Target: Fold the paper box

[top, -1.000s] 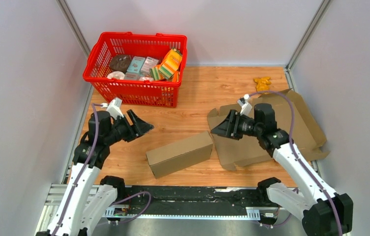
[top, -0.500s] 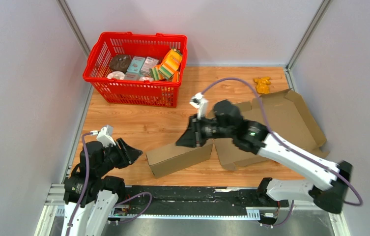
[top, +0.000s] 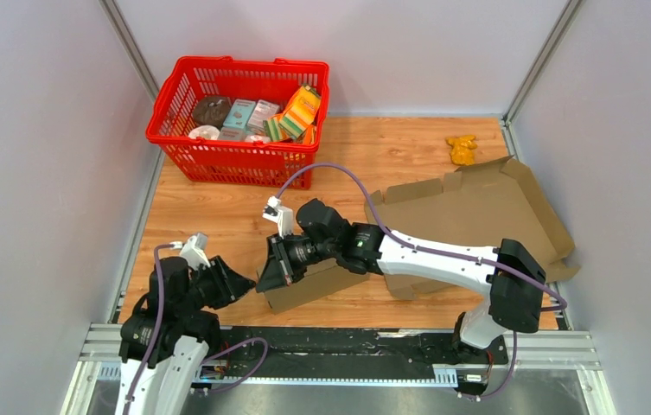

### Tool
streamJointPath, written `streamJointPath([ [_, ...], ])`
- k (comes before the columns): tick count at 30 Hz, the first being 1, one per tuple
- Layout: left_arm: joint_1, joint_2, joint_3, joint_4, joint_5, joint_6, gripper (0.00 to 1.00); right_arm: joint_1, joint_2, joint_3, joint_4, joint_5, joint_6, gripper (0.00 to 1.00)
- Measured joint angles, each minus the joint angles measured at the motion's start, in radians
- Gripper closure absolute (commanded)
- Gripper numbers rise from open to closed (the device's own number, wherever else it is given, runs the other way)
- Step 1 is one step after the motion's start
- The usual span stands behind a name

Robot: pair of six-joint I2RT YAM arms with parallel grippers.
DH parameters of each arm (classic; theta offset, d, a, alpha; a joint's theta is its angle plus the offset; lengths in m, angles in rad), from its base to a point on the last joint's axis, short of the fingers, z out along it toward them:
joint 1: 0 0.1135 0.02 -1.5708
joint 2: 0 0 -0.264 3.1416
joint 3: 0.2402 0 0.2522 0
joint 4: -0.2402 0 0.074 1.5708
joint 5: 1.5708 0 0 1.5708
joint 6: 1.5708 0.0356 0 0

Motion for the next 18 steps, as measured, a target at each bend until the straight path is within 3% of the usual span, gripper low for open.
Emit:
streamJointPath([
  [6,0.0,-0.011,-0.096,0.031,0.082,-0.043,0.57,-0.001,0.012,0.0,0.042,0.0,0.007,1.0],
  [18,0.0,-0.013,-0.104,0.065,0.101,-0.061,0.57,-0.031,0.059,-0.068,0.162,-0.01,0.05,1.0],
])
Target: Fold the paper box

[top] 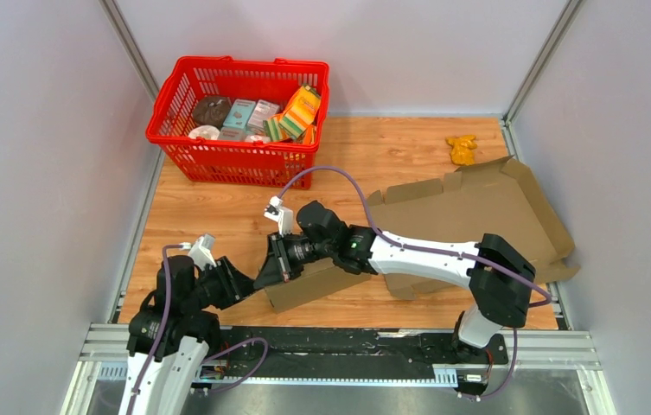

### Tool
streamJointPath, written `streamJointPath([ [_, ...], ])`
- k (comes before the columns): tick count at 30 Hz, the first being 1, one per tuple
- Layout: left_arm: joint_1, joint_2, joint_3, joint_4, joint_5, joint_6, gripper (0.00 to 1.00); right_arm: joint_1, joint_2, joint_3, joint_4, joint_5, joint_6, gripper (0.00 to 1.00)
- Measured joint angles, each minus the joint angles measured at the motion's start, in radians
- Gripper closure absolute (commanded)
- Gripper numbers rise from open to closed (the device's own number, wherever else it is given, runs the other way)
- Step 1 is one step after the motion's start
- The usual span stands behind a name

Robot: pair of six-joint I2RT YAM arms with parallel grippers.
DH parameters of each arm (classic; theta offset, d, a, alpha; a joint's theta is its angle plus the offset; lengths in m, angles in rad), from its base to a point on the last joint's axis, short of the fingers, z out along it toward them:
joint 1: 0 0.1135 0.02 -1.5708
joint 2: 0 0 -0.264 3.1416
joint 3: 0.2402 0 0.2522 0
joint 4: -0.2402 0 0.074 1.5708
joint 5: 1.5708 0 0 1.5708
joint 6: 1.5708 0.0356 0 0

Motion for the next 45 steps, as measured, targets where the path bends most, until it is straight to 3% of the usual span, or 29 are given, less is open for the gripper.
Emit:
streamJointPath([
  [5,0.0,0.0,-0.003,0.007,0.002,-0.003,0.57,0.0,0.009,-0.004,0.03,0.002,0.004,1.0],
  [16,-0.001,0.002,-0.005,0.019,0.003,-0.003,0.56,-0.021,-0.085,0.041,-0.103,0.016,-0.033,1.0],
  [28,-0.001,0.002,-0.006,0.021,0.002,-0.003,0.56,-0.016,-0.026,-0.054,0.035,0.003,0.011,1.0],
  [31,-0.001,0.002,-0.006,0.02,-0.002,-0.002,0.53,-0.019,-0.041,-0.054,0.012,0.011,0.005,0.92],
  [32,-0.001,0.002,-0.006,0.02,-0.003,-0.001,0.52,-0.023,-0.053,-0.054,-0.006,0.011,0.001,0.82],
  [34,-0.001,0.004,-0.003,0.014,-0.01,0.001,0.46,-0.042,-0.09,-0.054,-0.064,0.013,-0.007,0.72],
  [35,-0.001,0.006,0.002,0.008,-0.014,0.004,0.36,-0.058,-0.116,-0.054,-0.095,0.013,-0.019,0.55],
  [38,-0.001,0.014,0.051,-0.026,-0.03,0.009,0.26,-0.147,-0.237,-0.054,-0.201,0.016,-0.051,0.33],
  [45,-0.001,-0.009,0.203,-0.029,-0.013,0.008,0.23,-0.51,-0.574,-0.068,-0.436,0.023,-0.211,0.14],
])
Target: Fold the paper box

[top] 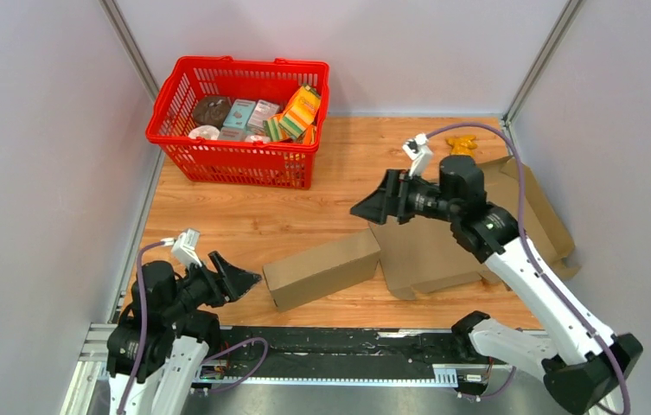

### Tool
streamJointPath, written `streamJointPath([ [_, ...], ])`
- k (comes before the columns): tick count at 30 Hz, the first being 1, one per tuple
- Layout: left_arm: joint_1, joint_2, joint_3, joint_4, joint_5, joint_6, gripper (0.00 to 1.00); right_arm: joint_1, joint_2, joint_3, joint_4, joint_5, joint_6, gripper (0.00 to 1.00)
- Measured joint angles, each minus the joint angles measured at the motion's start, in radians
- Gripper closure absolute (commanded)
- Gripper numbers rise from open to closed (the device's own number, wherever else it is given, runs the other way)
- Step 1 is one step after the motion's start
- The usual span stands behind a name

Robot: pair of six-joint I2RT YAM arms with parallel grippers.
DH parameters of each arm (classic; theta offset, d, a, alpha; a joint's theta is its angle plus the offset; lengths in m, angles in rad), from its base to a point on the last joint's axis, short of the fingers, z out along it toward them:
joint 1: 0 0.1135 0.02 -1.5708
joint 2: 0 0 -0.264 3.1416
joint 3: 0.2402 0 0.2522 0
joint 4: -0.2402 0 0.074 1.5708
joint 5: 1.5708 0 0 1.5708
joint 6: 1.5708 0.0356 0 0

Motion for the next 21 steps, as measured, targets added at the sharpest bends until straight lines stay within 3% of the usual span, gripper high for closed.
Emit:
streamJointPath([
  [3,0.0,0.024,0.001,0.02,0.051,-0.002,0.22,-0.133,-0.047,-0.031,-0.08,-0.042,-0.078,0.14],
  [6,0.0,0.096,-0.005,0.046,0.096,-0.003,0.22,-0.19,0.003,-0.06,-0.132,-0.105,-0.141,0.18],
  [10,-0.029,0.205,-0.006,0.089,0.121,-0.003,0.22,-0.195,0.127,-0.115,-0.166,-0.165,-0.182,0.26],
  [13,-0.108,0.282,-0.006,0.119,0.106,-0.011,0.23,-0.193,0.161,-0.146,-0.189,-0.187,-0.192,0.31],
  [15,-0.176,0.32,-0.011,0.14,0.082,-0.022,0.25,-0.187,0.16,-0.154,-0.192,-0.194,-0.2,0.4],
  [17,-0.227,0.342,-0.022,0.15,0.053,-0.03,0.32,-0.18,0.157,-0.154,-0.191,-0.186,-0.21,0.51],
  [21,-0.257,0.35,-0.039,0.149,0.0,-0.054,0.39,-0.151,0.144,-0.152,-0.175,-0.14,-0.195,0.55],
])
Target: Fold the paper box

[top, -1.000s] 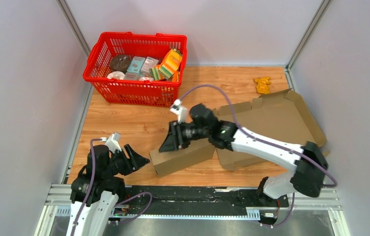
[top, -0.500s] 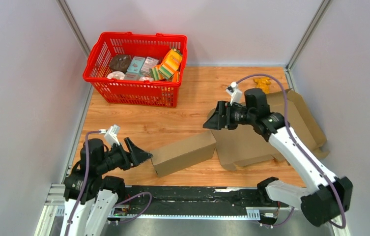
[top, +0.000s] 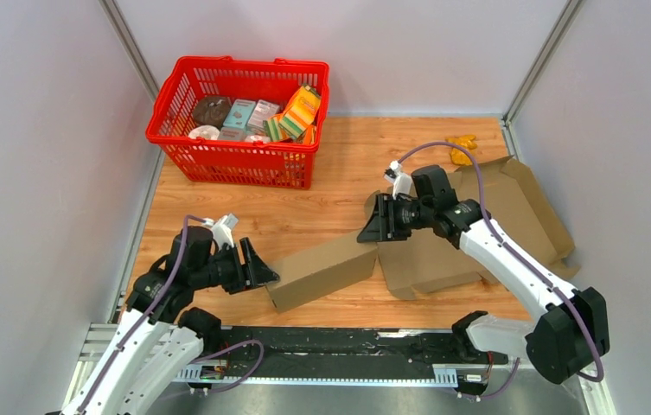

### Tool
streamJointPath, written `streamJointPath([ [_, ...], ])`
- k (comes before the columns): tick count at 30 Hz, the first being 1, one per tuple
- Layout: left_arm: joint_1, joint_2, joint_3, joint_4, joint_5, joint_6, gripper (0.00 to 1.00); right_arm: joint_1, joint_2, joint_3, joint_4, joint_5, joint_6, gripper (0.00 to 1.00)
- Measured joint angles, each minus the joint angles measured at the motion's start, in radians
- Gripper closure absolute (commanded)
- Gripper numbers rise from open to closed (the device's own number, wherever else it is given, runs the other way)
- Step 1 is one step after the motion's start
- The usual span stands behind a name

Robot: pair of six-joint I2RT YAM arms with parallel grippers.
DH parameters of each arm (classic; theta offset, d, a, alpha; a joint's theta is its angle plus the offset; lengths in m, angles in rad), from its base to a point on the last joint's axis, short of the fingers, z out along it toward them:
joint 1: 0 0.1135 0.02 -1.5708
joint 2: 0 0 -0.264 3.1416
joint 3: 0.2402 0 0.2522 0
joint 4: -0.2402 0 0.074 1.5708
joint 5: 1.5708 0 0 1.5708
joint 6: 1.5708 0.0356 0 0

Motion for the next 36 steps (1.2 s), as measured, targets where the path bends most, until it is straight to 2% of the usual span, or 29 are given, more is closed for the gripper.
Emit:
streamJointPath([
  [6,-0.005,0.084,0.084,-0.059,-0.12,0.018,0.42,0.099,0.019,0.064,0.045,0.164,0.055,0.6],
  [10,0.001,0.257,0.285,-0.141,-0.284,0.108,0.4,0.129,0.119,0.216,0.089,0.237,0.071,0.61],
  [11,0.005,0.291,0.343,-0.158,-0.328,0.135,0.37,0.135,0.145,0.258,0.101,0.259,0.068,0.54],
  [13,0.043,0.354,0.456,-0.179,-0.43,0.206,0.31,0.162,0.193,0.323,0.158,0.302,0.067,0.45],
  [14,0.069,0.37,0.488,-0.181,-0.473,0.235,0.2,0.188,0.21,0.335,0.202,0.32,0.066,0.37],
  [16,0.129,0.375,0.519,-0.182,-0.553,0.283,0.13,0.236,0.241,0.338,0.253,0.317,0.075,0.3],
  [17,0.154,0.362,0.517,-0.185,-0.597,0.302,0.12,0.265,0.263,0.337,0.273,0.295,0.081,0.15],
  [18,0.172,0.338,0.507,-0.196,-0.642,0.314,0.12,0.292,0.286,0.328,0.294,0.269,0.086,0.1],
  [22,0.218,0.159,0.462,-0.279,-0.822,0.333,0.12,0.36,0.274,0.179,0.33,0.197,0.112,0.05],
  [23,0.229,0.11,0.46,-0.304,-0.869,0.336,0.13,0.36,0.263,0.143,0.331,0.182,0.123,0.0],
  [25,0.245,0.058,0.462,-0.333,-0.932,0.337,0.13,0.351,0.266,0.1,0.358,0.153,0.155,0.0],
  [27,0.252,0.072,0.461,-0.351,-0.97,0.336,0.2,0.348,0.302,0.099,0.401,0.132,0.184,0.0],
  [28,0.252,0.096,0.462,-0.359,-0.98,0.332,0.26,0.351,0.326,0.101,0.426,0.127,0.2,0.02],
  [30,0.252,0.169,0.465,-0.371,-0.97,0.323,0.31,0.372,0.395,0.116,0.488,0.128,0.236,0.15],
  [31,0.252,0.19,0.462,-0.363,-0.954,0.322,0.32,0.39,0.439,0.135,0.506,0.13,0.256,0.27],
  [32,0.252,0.201,0.452,-0.34,-0.921,0.327,0.32,0.407,0.483,0.158,0.526,0.138,0.284,0.34],
  [33,0.252,0.207,0.433,-0.315,-0.88,0.328,0.32,0.431,0.535,0.179,0.566,0.15,0.324,0.39],
  [36,0.252,0.175,0.404,-0.293,-0.789,0.335,0.33,0.488,0.628,0.201,0.64,0.198,0.423,0.38],
])
